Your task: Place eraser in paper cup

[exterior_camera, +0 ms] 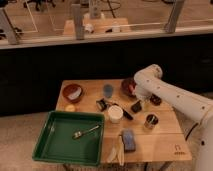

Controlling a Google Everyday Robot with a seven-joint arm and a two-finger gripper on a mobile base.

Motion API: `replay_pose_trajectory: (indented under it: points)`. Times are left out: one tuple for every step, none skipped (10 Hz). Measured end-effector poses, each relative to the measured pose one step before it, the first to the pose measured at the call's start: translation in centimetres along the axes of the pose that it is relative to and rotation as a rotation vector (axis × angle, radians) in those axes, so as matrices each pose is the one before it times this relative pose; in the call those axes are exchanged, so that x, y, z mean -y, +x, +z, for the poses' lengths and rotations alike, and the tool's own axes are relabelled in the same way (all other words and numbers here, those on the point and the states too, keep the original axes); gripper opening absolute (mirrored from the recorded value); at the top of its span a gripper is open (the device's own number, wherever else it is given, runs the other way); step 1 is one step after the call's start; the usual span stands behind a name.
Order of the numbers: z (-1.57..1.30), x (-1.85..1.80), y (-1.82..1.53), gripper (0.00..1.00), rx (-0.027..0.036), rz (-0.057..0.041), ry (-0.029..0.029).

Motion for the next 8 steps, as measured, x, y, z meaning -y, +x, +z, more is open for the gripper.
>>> replay_pose_trajectory:
  points:
    - [0.232,-0.081,-0.011,0.80,0.00294,-0.00728,-0.00279]
    - [0.028,-0.454,0.178,0.80,0.00685,-0.00100,-0.00207]
    - [-0.173,-0.527,0.518,0.80,0.00063,-0.00018,-0.00028]
    - [0.024,-0.521,0.417,0.80,-0.00278,0.00014,-0.00612]
    - [0.214,0.022,-0.346,0.80,-0.00276,-0.01101,-0.00687]
    - [0.472,0.017,-0.279,0.80,-0.00827,-0.01241,-0.01087]
    - [0.404,0.314,-0.331,0.80,-0.00890,-0.00963,-0.00505]
    - [0.255,0.208,-0.329,0.80,-0.00007,-0.00229,-0.00165]
